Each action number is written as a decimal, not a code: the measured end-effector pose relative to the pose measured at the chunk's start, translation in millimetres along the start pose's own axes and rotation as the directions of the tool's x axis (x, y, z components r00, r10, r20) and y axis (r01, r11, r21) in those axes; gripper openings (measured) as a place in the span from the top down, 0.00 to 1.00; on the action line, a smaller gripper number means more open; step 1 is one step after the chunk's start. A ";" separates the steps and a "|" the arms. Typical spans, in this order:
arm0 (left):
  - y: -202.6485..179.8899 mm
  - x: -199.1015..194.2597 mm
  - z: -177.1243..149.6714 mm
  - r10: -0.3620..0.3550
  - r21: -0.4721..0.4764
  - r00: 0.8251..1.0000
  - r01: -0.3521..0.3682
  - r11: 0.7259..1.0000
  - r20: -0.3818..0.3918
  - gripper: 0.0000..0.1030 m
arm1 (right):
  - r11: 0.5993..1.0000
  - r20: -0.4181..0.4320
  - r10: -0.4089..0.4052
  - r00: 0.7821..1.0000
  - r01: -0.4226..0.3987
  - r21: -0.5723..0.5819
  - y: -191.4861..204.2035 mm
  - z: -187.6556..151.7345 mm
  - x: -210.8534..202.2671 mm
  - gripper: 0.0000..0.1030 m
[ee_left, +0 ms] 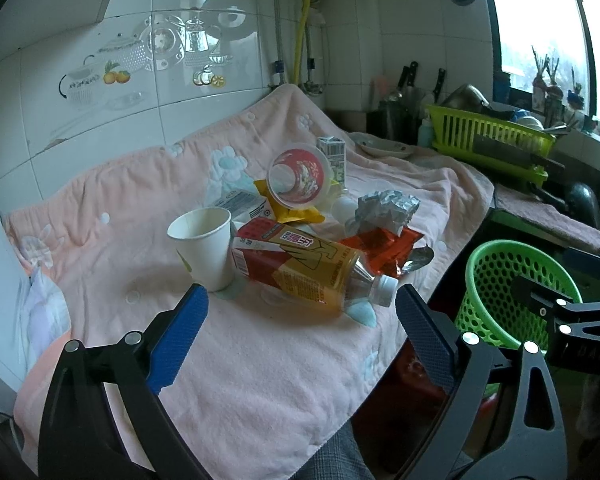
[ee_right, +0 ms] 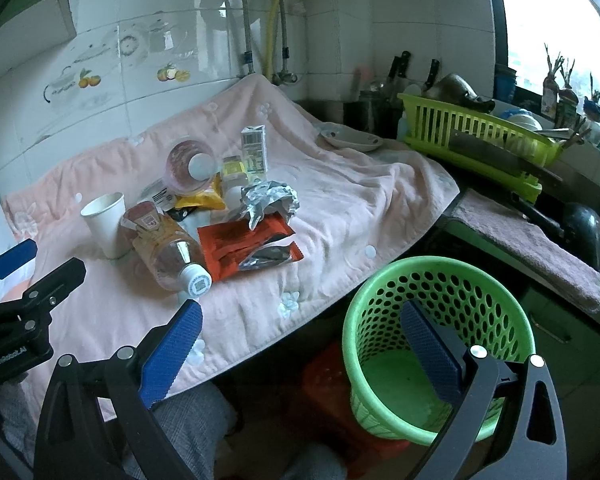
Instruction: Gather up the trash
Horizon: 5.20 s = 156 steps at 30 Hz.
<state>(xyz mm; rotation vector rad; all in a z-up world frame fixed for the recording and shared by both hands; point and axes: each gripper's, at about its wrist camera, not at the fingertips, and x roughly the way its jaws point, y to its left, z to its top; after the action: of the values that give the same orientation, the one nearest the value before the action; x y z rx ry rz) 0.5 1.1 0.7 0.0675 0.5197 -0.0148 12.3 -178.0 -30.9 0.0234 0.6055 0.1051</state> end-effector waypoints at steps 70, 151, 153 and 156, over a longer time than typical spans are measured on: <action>6.2 23.6 2.4 0.004 -0.012 0.999 -0.004 1.000 -0.032 0.10 | 0.999 -0.048 0.023 0.999 -0.024 -0.024 11.6 4.5 27.1 0.07; 37.2 72.9 25.0 0.002 -0.079 0.993 -0.012 0.997 -0.122 0.11 | 0.946 -0.241 0.315 0.918 -0.323 0.004 4.8 136.1 215.2 0.52; 35.1 73.9 25.6 -0.006 -0.077 0.992 -0.003 0.997 -0.122 0.11 | 0.945 -0.232 0.318 0.919 -0.326 0.005 4.2 137.0 212.6 0.52; 28.9 75.2 26.8 -0.019 -0.057 0.992 0.012 0.998 -0.121 0.11 | 0.949 -0.218 0.309 0.926 -0.316 0.004 -0.5 138.3 206.2 0.52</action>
<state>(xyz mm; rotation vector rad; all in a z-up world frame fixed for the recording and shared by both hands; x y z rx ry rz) 80.0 28.4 -11.7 0.0097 0.6425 -0.0110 259.5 -155.5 -34.1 0.0789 0.8155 0.4323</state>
